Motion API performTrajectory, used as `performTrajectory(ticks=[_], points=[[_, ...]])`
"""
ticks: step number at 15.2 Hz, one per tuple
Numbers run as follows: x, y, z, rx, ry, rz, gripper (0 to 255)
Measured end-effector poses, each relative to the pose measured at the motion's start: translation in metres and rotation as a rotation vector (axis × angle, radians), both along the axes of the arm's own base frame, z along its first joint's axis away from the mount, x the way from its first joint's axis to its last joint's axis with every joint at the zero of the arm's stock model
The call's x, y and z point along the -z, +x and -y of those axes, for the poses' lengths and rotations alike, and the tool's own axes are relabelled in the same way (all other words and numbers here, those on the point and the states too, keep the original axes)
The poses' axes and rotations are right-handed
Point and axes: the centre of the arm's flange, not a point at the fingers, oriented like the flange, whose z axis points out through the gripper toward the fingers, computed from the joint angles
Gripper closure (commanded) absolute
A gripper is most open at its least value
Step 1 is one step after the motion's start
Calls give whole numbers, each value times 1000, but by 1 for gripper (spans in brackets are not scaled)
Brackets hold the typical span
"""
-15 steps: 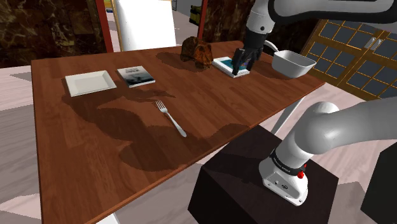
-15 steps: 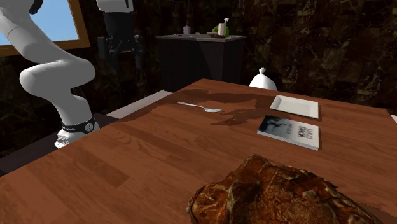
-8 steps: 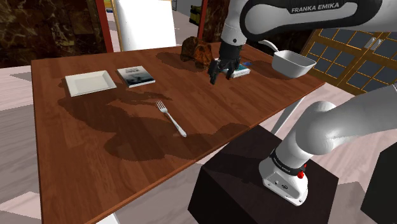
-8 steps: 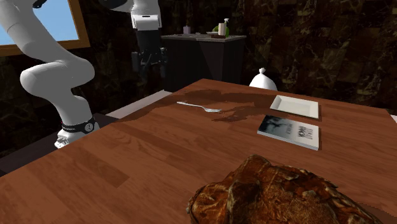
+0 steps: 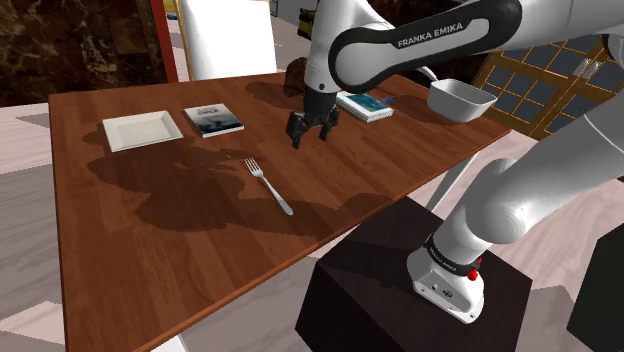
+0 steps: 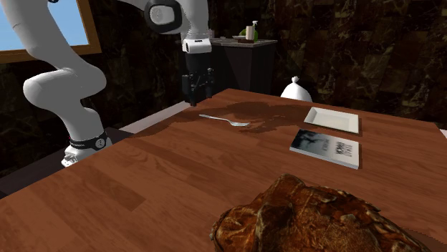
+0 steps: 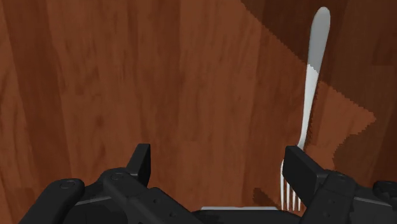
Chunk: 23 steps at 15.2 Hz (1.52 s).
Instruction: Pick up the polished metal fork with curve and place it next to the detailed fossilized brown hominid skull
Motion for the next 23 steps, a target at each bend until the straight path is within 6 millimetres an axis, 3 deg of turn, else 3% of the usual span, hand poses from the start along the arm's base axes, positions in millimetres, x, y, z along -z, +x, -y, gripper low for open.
performTrajectory(ticks=[11,18,23], points=[[66,71,-97,17,13,16,0],[104,77,-105,19,14,17,0],[112,78,-105,19,15,17,0]])
